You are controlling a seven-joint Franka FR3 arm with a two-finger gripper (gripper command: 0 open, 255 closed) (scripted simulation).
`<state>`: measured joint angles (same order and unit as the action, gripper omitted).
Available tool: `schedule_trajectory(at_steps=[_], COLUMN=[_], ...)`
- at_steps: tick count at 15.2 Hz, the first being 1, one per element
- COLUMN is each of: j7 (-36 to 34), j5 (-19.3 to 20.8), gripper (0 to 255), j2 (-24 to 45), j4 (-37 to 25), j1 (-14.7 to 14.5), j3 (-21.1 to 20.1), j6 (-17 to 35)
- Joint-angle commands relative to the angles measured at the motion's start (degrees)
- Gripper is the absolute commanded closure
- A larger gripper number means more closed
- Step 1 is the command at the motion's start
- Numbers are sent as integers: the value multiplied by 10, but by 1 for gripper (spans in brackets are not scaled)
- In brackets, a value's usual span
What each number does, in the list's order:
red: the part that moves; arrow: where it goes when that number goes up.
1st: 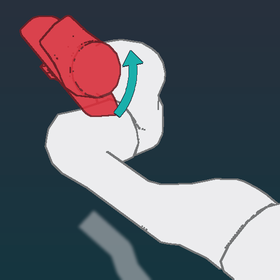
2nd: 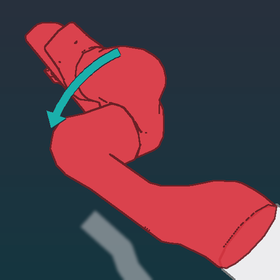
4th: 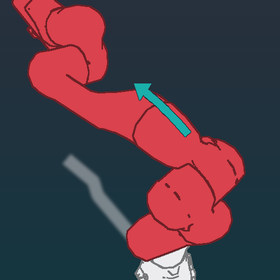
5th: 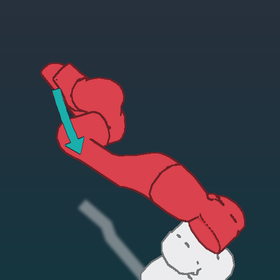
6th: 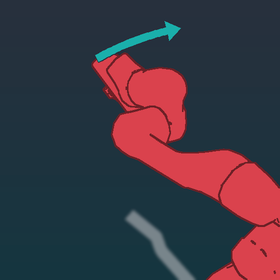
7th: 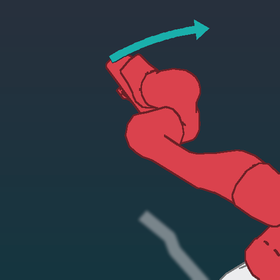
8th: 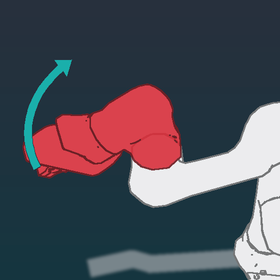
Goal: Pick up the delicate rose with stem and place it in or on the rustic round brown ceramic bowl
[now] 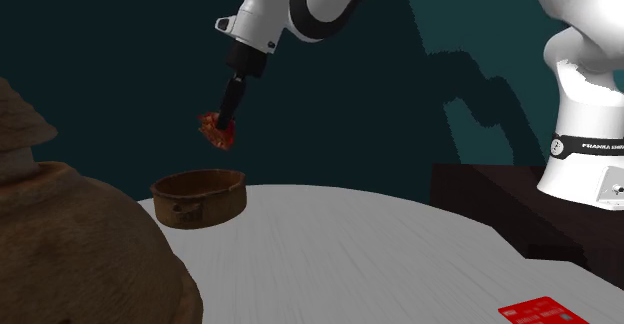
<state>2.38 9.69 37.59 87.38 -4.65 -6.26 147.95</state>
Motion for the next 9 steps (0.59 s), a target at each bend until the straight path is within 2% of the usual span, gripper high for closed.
schedule_trajectory(at_steps=[1,9], j7=[-18,-24], j5=[6,11], gripper=[255,255], j2=[54,87], j4=[-91,-85], j1=[-25,-28], j3=[5,11], j6=[-38,2])
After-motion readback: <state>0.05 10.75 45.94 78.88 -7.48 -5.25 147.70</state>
